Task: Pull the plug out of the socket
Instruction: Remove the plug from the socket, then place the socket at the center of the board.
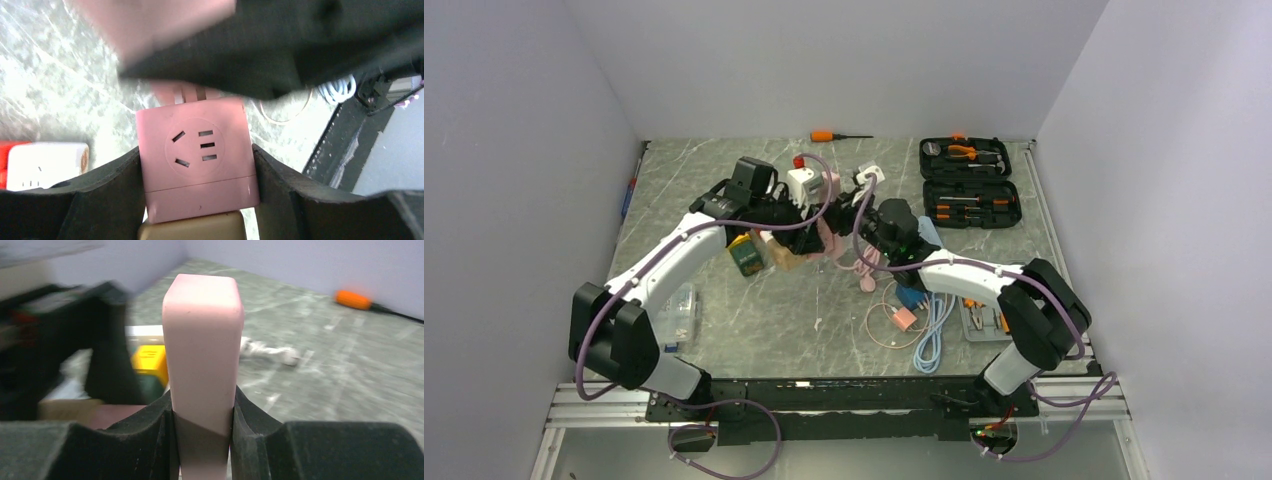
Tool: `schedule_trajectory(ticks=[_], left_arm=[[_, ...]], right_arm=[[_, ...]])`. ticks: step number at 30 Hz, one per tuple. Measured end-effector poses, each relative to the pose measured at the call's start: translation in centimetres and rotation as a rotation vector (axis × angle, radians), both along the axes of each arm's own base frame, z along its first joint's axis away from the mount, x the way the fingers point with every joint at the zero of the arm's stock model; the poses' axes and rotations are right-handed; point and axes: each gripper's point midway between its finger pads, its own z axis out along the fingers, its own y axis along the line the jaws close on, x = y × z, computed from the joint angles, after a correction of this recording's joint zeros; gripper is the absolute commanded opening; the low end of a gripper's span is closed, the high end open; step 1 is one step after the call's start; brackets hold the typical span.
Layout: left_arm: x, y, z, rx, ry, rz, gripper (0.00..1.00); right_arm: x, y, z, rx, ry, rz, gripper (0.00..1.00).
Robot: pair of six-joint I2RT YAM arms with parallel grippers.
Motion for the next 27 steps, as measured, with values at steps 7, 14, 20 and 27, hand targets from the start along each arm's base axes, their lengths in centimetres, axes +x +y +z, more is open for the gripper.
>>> schedule_trajectory(ticks=[7, 14, 20, 27], left_arm=[[-2.2, 1.9, 1.1, 0.012, 0.045, 0.018, 0.0], [-2.9, 2.1, 1.3, 0.011, 0.063, 0.012, 0.0], [-3.4, 2.4, 0.7, 0.048, 0.081, 0.019, 0.0], [-3.7, 2.5, 0.3, 0.108, 0.016, -0.017, 0.0]], right_arm=[[5.7, -9.1, -5.5, -0.144, 0.081, -0.304, 0.0], [5.3, -9.5, -8.5, -0.242, 0.132, -0.321, 0.0], [8.9, -6.6, -10.8, -0.305, 0.244, -0.305, 0.01], [12.6, -4.7, -14.8, -0.358, 0.392, -0.313, 0.28]])
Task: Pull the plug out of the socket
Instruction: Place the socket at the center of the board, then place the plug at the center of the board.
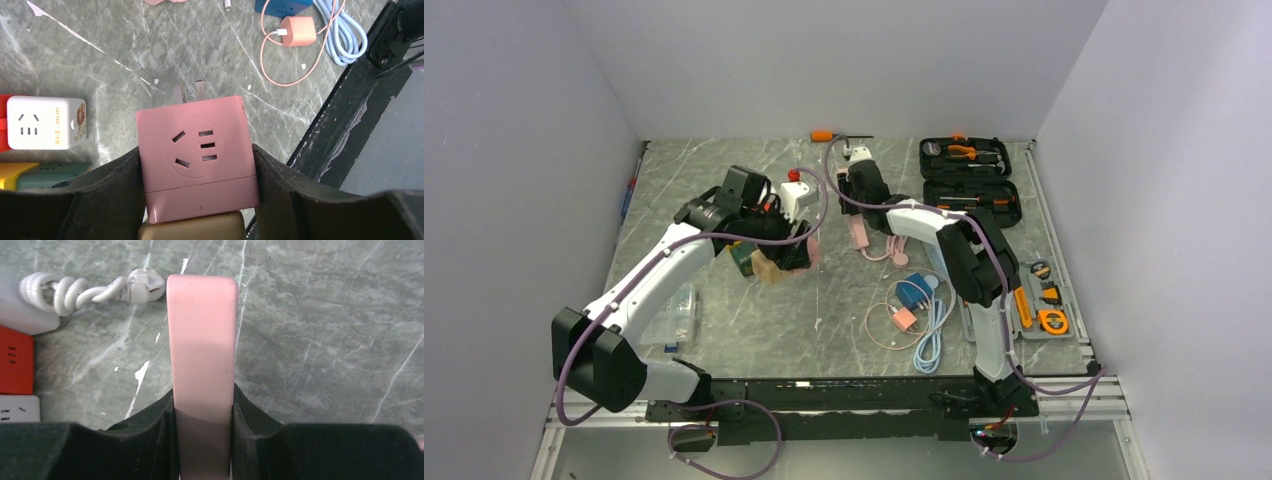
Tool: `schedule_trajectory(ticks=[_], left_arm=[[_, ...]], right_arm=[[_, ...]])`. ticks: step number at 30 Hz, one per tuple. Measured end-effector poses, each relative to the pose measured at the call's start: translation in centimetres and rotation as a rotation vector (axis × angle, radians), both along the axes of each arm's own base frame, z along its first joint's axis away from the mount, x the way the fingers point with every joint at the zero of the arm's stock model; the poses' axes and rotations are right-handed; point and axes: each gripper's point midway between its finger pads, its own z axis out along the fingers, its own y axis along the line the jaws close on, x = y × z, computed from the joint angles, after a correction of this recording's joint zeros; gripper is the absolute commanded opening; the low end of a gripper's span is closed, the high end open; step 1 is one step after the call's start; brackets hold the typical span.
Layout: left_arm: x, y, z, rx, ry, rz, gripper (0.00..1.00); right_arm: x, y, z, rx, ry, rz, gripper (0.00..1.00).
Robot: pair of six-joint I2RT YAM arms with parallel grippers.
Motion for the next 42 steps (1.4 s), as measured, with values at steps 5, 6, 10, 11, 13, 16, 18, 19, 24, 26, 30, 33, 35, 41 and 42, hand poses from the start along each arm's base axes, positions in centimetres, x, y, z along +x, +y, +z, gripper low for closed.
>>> schedule_trajectory(ticks=[5, 6, 10, 11, 13, 16, 18, 19, 24, 26, 30, 33, 35, 41, 42], left_arm=[[-0.9, 0.2, 0.0, 0.02, -0.014, -0.026, 0.0], [-1.0, 0.2, -0.1, 0.023, -0.013, -0.028, 0.0], [-1.2, 0.5, -0.7, 0.043, -0.009, -0.037, 0.0], [-1.3, 0.7, -0.9, 0.051, -0.006, -0.036, 0.0], [-1.4, 0.9, -1.3, 0.068, 0.005, -0.033, 0.0], [-1.4, 1.0, -1.6, 0.075, 0.014, -0.03, 0.0], [-1.3, 0.9, -2.0, 0.08, 0.027, -0.028, 0.0], [-1.3, 0.8, -2.4, 0.085, 0.04, -0.027, 0.0], [-0.9, -0.5, -4.9, 0.1, 0.102, -0.027, 0.0], [-0.9, -1.3, -6.2, 0.1, 0.122, -0.032, 0.0], [-1.5, -3.0, -9.3, 0.116, 0.153, -0.048, 0.0], [-1.7, -4.5, -11.3, 0.129, 0.191, -0.051, 0.02], [-1.5, -5.1, -12.7, 0.14, 0.225, -0.032, 0.04], [0.2, -5.9, -14.3, 0.159, 0.259, 0.059, 0.22], [0.5, -6.0, -14.3, 0.152, 0.259, 0.074, 0.29]], right_arm=[[1.0, -0.2, -1.9, 0.008, 0.099, -0.022, 0.46], [1.1, -0.3, -2.5, 0.009, 0.125, -0.028, 0.51], [0.5, -1.6, -5.0, -0.011, 0.213, -0.063, 0.69], [0.5, -1.7, -5.0, -0.01, 0.217, -0.066, 0.75], [0.5, -1.9, -5.0, -0.003, 0.215, -0.08, 0.84], [-0.5, -2.7, -4.8, 0.002, 0.211, -0.097, 0.98], [-1.9, -3.6, -4.6, -0.002, 0.223, -0.113, 1.0], [-2.5, -4.1, -4.3, -0.001, 0.226, -0.12, 1.0], [-4.2, -5.3, 0.8, 0.059, 0.154, -0.139, 1.0], [-4.8, -5.8, 4.7, 0.114, 0.084, -0.149, 1.0], [-6.2, -6.5, 11.9, 0.232, -0.053, -0.153, 1.0], [-7.1, -7.1, 14.3, 0.273, -0.096, -0.157, 1.0], [-7.7, -7.5, 14.1, 0.277, -0.092, -0.163, 1.0], [-10.5, -9.4, 10.0, 0.229, -0.022, -0.19, 1.0], [-10.9, -9.6, 9.7, 0.224, -0.018, -0.189, 1.0]])
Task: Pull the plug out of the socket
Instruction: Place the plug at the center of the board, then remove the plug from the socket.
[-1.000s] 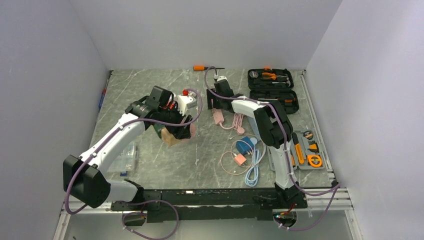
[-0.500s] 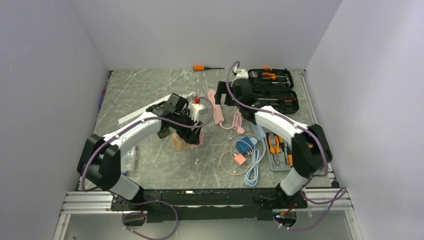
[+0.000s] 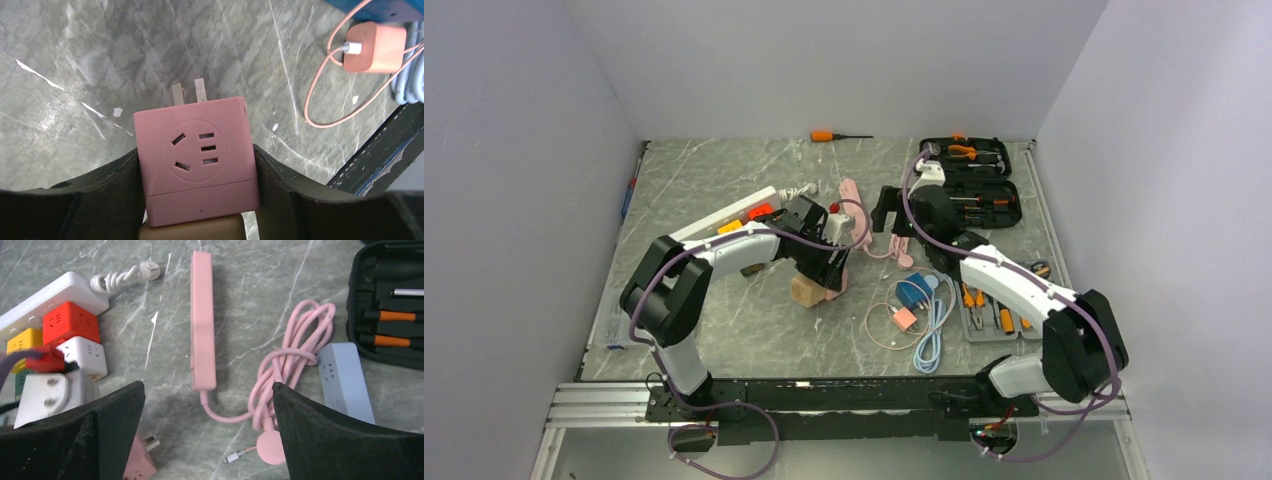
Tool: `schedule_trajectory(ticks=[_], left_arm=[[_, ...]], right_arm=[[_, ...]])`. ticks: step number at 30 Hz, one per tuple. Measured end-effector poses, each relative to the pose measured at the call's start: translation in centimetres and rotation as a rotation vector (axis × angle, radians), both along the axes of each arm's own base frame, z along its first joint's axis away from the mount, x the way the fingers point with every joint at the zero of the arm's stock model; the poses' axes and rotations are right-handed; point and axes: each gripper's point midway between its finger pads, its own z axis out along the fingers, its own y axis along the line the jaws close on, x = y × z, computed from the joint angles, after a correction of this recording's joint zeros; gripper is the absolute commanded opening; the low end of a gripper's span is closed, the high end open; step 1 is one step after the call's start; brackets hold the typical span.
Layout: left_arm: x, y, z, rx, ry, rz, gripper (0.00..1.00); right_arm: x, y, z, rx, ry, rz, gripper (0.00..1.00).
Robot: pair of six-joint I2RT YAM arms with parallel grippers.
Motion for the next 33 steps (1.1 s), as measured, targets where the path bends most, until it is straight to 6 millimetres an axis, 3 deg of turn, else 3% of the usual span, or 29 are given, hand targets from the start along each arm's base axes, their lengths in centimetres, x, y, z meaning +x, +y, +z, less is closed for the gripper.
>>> schedule_trajectory(ticks=[2, 4, 8, 11, 12, 13, 17, 21, 23, 26, 30, 33], left_arm=[[0.2, -0.2, 0.0, -0.009, 0.004, 0.024, 0.42], [0.6, -0.7, 0.1, -0.026, 0.009, 0.05, 0.63], [1.0, -1.3, 0.2, -0.055, 0.014, 0.076, 0.76], [0.8, -1.6, 0.5, -0.074, 0.021, 0.069, 0.8], [0.8, -1.7, 0.7, -0.081, 0.02, 0.067, 0.94], [0.8, -1.7, 0.9, -0.089, 0.02, 0.067, 0.99], [0.7, -1.5, 2.9, -0.143, 0.005, 0.062, 0.99], [1.0, -0.5, 6.1, -0.22, -0.032, 0.033, 0.99], [1.8, 0.5, 7.8, -0.259, -0.047, 0.032, 0.99], [4.6, 3.6, 10.7, -0.286, -0.102, 0.059, 0.99], [8.6, 8.3, 15.0, -0.249, -0.23, 0.108, 0.99], [9.2, 10.8, 17.3, -0.198, -0.308, 0.098, 0.99]], right_arm=[[-0.9, -0.3, -0.2, -0.011, -0.008, 0.003, 1.0], [-1.7, -0.4, 0.2, -0.02, -0.03, 0.014, 1.0], [-3.6, 0.5, 0.9, -0.05, -0.082, 0.065, 1.0], [-4.6, 1.2, 0.9, -0.077, -0.096, 0.105, 1.0], [-4.7, 1.3, 0.9, -0.084, -0.098, 0.11, 1.0], [-4.7, 1.2, 0.8, -0.09, -0.099, 0.108, 1.0], [-4.9, 0.9, 0.6, -0.102, -0.094, 0.108, 1.0], [-5.5, 1.0, 1.1, -0.097, -0.099, 0.121, 0.99], [-6.3, 1.4, 1.1, -0.097, -0.089, 0.143, 0.93], [-7.7, 2.5, 0.2, -0.098, -0.044, 0.196, 0.84], [-10.0, 5.3, -2.4, -0.147, 0.052, 0.3, 0.83], [-11.1, 7.1, -4.3, -0.192, 0.106, 0.36, 0.82]])
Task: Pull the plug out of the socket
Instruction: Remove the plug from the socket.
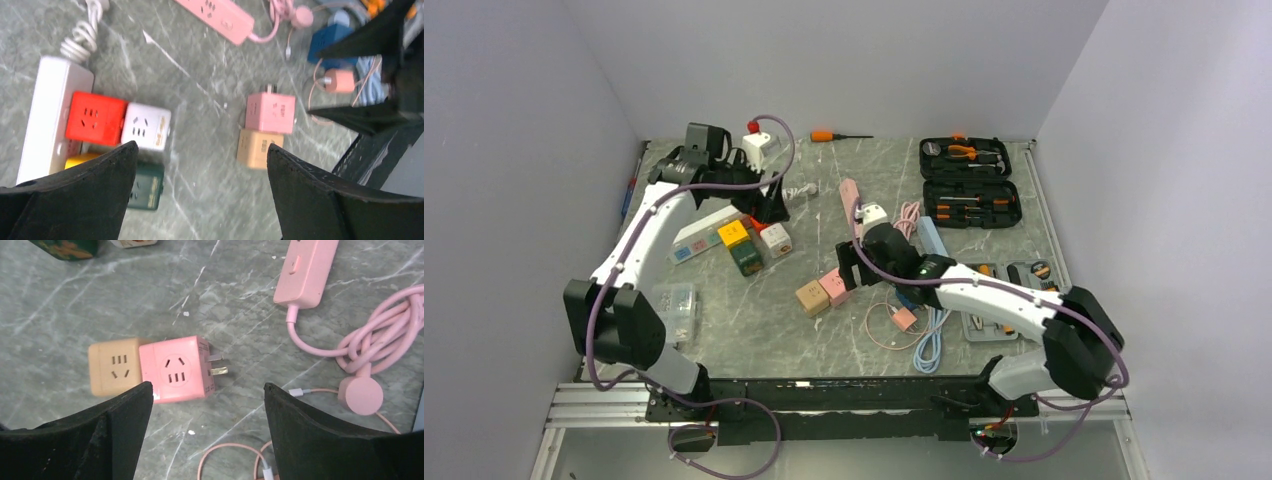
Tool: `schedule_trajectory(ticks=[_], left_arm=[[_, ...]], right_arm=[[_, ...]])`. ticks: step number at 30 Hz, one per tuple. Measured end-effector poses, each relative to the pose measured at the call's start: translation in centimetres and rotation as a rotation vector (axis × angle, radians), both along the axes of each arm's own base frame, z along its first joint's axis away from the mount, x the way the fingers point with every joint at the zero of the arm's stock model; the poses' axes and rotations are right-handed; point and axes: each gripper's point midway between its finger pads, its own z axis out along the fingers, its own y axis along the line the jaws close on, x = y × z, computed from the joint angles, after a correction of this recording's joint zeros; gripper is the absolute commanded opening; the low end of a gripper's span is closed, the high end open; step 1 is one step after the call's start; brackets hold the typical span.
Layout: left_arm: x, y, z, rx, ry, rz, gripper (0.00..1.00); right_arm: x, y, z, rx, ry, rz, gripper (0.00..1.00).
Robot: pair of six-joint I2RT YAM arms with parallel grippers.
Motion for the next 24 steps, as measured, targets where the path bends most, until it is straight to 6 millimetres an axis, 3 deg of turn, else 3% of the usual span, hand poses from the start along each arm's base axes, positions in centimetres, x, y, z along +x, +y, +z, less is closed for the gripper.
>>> schedule_trajectory(ticks=[3, 8, 12, 17, 24], left_arm=[[-2.2, 1.2, 0.1, 0.062, -0.008, -0.037, 0.99], [-6.7, 2.5, -1.2, 0.139, 0.019, -0.116, 0.99], [-8.8, 3.7, -1.3, 0.197, -0.01, -0.149, 0.99], [-11.3, 5.1, -1.2, 0.254, -0.091, -0.166, 0.99], [-12.4, 5.8, -1.1, 0.285, -0.143, -0.171, 1.0]], right_arm=[[0.8, 0.9, -1.6, -0.06, 0.017, 0.015, 0.79], [5.0, 4.0, -2.9, -0.155, -0.02, 0.039, 0.68], [7.0, 5.3, -5.0, -0.224, -0.037, 0.056, 0.62], [6.7, 4.5, -7.8, -0.285, -0.003, 0.068, 0.61], [4.4, 1.9, -8.6, -0.284, 0.024, 0.056, 0.6]])
